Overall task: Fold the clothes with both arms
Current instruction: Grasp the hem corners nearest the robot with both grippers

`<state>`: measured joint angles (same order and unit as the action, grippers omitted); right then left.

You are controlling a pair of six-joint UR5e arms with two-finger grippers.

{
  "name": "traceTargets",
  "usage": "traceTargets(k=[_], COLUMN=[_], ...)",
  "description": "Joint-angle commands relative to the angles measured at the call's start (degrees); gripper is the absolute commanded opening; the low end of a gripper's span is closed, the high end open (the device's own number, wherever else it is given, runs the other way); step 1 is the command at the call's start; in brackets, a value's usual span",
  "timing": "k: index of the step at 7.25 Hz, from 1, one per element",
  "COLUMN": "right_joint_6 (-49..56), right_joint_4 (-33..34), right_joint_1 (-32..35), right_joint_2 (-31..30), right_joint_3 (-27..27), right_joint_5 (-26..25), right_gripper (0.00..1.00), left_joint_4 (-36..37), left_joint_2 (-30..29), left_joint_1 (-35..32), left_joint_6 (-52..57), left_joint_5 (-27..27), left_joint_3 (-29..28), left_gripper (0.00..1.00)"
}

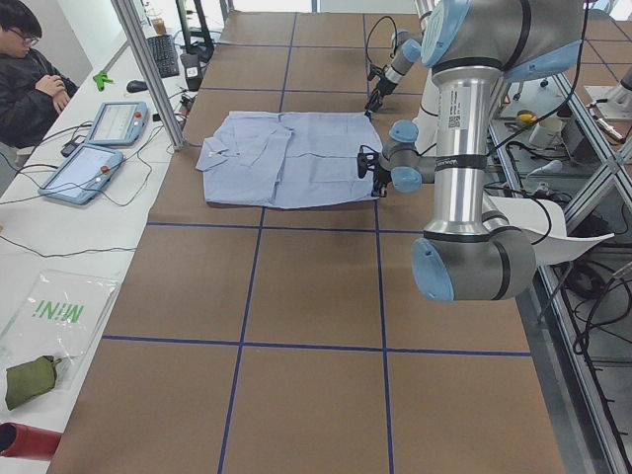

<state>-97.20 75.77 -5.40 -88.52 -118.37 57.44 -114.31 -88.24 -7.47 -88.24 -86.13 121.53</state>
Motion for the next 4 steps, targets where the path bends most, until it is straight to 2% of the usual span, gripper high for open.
traceTargets(k=[1, 2, 3, 4], right_joint_6=[-0.18, -0.53, -0.54, -0.62], right_joint_4=[-0.01, -0.01, 0.08, 0.08], right_joint_1=[-0.31, -0.4, -0.4, -0.31], right_joint_2=[0.02, 0.1, 0.71, 1.24], right_joint_3=[0.42, 0.42, 0.42, 0.33], right_joint_5=[-0.65, -0.75, -0.75, -0.75], right_gripper=[0.55, 0.38, 0.01, 0.0], left_joint_4=[-0.03, -0.03, -0.03, -0.03], left_joint_2=[0.0, 0.0, 0.0, 0.0], left_joint_1=[0.0, 0.0, 0.0, 0.0], left_joint_6=[0.0, 0.0, 0.0, 0.0], left_joint_5=[0.0, 0.0, 0.0, 0.0], left_joint_3=[0.11, 0.11, 0.11, 0.11], left_gripper=[0.0, 0.0, 0.0, 0.0])
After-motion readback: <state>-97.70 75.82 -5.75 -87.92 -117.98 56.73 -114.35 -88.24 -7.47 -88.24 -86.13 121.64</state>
